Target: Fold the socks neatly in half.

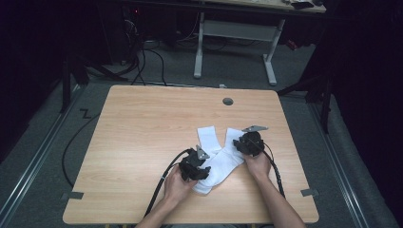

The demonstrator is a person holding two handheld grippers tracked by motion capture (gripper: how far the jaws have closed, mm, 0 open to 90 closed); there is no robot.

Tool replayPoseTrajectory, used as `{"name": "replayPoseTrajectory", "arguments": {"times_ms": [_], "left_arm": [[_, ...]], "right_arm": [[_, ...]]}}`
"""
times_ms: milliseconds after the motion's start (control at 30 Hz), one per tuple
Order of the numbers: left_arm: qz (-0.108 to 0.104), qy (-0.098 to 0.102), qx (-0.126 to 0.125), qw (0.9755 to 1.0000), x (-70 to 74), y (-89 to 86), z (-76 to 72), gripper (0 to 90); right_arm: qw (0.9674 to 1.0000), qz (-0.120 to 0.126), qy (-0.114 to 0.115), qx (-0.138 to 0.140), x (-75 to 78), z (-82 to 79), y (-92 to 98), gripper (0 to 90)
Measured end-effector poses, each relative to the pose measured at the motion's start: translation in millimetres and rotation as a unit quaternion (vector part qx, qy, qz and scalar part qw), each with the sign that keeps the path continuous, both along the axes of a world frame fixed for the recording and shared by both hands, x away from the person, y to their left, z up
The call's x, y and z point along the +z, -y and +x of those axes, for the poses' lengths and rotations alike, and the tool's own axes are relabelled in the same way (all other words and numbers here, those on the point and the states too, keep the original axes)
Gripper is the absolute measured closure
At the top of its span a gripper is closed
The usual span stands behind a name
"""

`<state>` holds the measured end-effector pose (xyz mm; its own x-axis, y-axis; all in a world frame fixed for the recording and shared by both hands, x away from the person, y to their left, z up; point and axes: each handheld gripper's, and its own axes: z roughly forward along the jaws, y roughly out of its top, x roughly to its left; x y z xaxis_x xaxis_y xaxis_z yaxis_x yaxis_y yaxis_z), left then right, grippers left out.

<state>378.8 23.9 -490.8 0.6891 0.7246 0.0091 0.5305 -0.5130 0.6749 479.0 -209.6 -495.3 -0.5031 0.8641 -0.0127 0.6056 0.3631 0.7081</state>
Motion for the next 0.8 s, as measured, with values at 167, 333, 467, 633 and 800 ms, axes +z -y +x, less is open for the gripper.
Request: {"name": "replayPoseTrajectory", "arguments": {"times_ms": [167, 333, 467, 633, 800], "left_arm": [[-0.001, 0.001, -0.015, 0.9999, -0.2, -0.2, -2.4, 65.1], [0.004, 0.006, -0.035, 0.9994, -0.3, 2.7, -5.2, 78.6], [0.007, 0.011, -0.044, 0.9990, -0.4, 3.6, -6.5, 86.6], [0.017, 0.014, -0.053, 0.9984, 1.2, 4.9, -7.0, 88.6], [-0.004, 0.024, -0.057, 0.9981, 6.5, 2.0, -10.6, 89.0]], "right_arm": [[0.9997, -0.022, 0.005, 0.012, 0.9, -0.8, -5.3, 81.1], [0.9984, -0.052, 0.014, 0.015, 1.9, -4.5, -11.5, 84.6], [0.9984, -0.051, 0.014, 0.018, 1.9, -4.3, -10.8, 84.8], [0.9992, -0.036, 0.012, 0.014, 3.0, -2.4, -7.1, 85.5], [0.9991, -0.024, 0.030, 0.020, 11.2, -6.1, -5.5, 85.8]]}}
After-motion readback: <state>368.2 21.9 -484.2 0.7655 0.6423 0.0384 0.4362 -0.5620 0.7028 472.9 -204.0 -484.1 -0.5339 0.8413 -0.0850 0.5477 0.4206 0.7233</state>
